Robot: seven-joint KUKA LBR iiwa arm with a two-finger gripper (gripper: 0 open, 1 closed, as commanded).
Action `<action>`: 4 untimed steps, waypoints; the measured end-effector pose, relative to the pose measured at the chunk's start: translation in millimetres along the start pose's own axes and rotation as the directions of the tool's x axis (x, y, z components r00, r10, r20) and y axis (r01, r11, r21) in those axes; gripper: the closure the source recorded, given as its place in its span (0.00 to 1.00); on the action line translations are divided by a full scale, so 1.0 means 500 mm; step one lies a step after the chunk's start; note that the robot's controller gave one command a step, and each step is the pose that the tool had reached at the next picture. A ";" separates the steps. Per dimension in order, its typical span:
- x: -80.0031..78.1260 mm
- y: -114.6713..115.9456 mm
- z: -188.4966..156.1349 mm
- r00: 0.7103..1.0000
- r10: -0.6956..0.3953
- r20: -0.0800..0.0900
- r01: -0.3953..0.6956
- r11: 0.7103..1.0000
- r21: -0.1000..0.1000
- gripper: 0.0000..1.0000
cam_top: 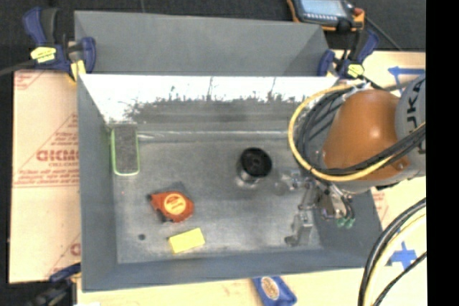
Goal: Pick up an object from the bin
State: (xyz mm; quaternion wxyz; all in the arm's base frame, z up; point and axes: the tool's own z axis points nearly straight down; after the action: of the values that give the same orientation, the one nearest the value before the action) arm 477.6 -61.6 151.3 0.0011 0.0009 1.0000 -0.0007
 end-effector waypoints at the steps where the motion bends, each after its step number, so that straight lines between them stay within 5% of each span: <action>1: -0.178 0.022 0.122 0.999 -0.051 0.006 0.051 0.999 0.001 0.00; 2: -0.196 0.063 0.113 0.993 -0.117 0.001 0.117 0.993 0.001 0.00; 3: -0.248 0.052 0.098 0.999 -0.042 0.003 0.042 0.999 -0.002 0.00; 4: -0.285 0.060 0.151 0.998 -0.055 0.017 0.055 0.998 0.001 0.00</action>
Offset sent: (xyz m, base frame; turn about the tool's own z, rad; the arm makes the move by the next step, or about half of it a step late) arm 0.0907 0.0406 -0.0481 -0.1395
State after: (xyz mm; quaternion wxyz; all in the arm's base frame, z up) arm 620.1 -32.1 75.9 0.0096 -0.0267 0.9996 -0.0011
